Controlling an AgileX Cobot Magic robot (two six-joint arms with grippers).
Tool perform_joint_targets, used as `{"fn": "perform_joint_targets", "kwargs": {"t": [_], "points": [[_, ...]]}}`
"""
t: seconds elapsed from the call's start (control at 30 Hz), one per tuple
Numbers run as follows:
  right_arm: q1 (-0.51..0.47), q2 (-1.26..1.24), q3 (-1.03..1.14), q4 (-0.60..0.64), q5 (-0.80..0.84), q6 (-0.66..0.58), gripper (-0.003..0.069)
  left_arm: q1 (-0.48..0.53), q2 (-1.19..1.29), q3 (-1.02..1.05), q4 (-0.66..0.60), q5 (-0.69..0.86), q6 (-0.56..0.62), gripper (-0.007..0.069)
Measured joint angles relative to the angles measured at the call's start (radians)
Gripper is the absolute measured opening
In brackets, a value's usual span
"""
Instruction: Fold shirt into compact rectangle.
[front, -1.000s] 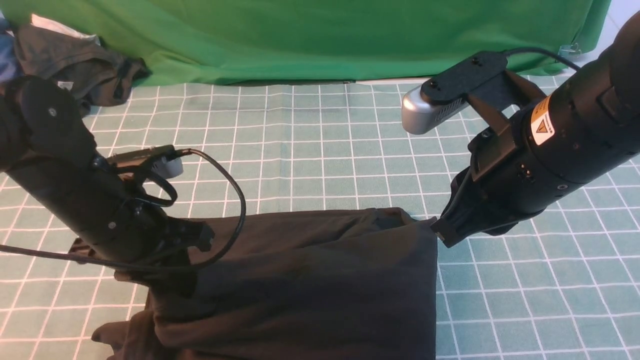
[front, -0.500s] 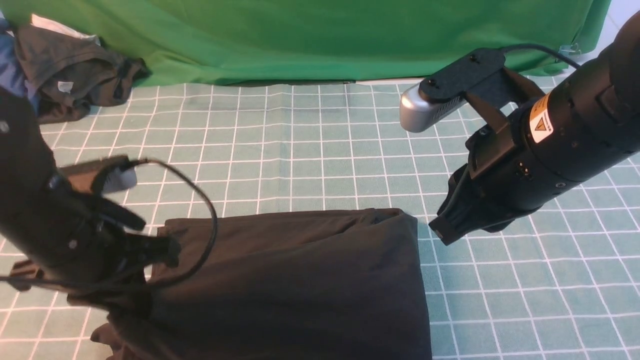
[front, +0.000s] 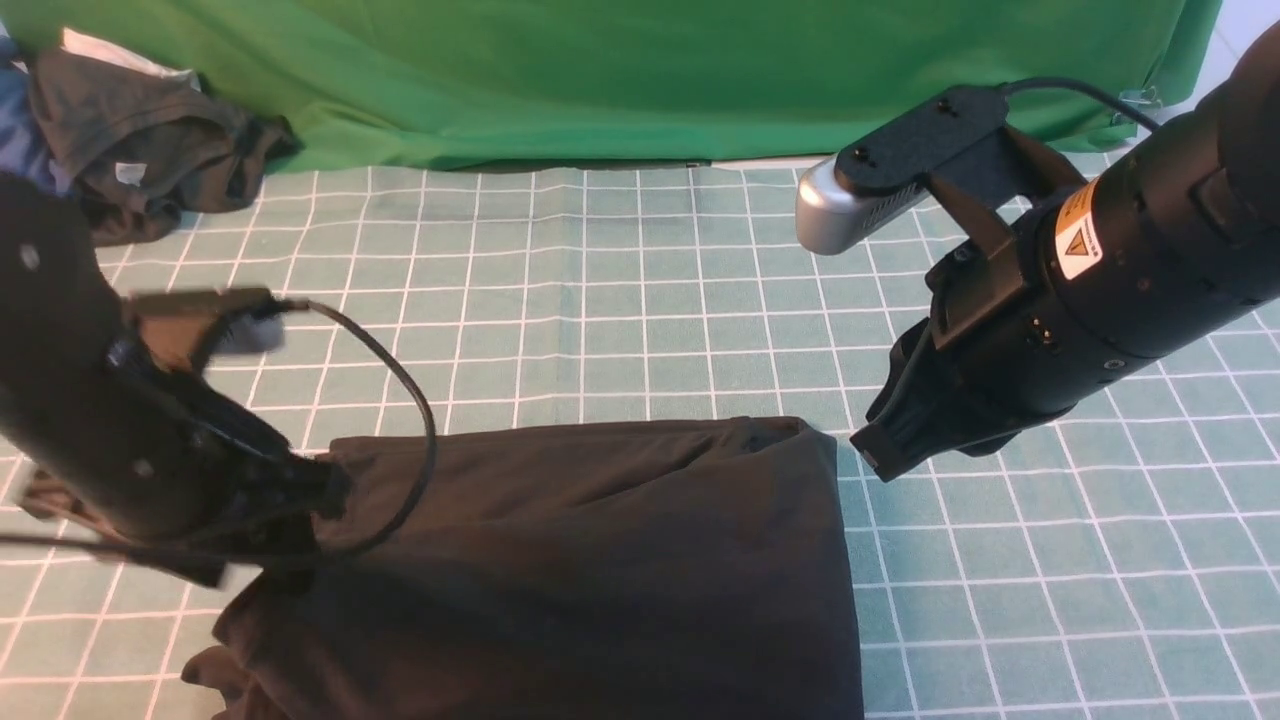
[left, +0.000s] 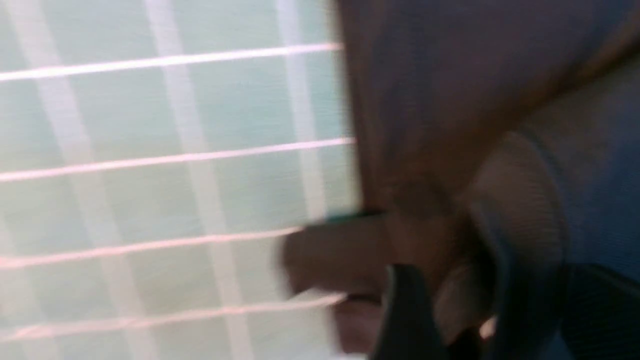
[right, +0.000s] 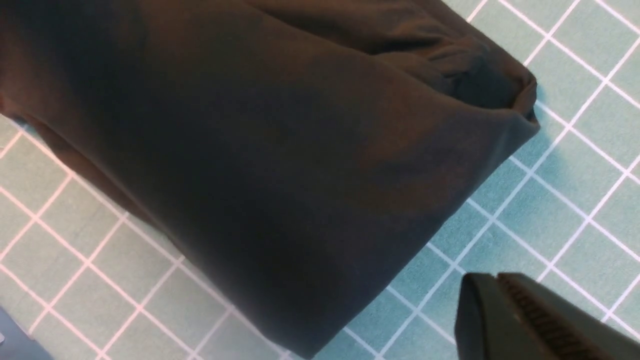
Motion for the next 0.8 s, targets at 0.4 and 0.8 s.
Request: {"fn": "perform_joint_targets", "kwargs": {"t": [0.4,0.8], "points": [[0.0,0.0,0.0,0.0,-0.012,0.0,0.0031,-0.033,-0.128,-0.153,-0.215,0.01,0.045,0.0034],[0.0,0.0,0.0,0.0,-0.007,0.0,0.0039,-0.08,0.002,0.289,-0.216,-0.288,0.022,0.0004]]}}
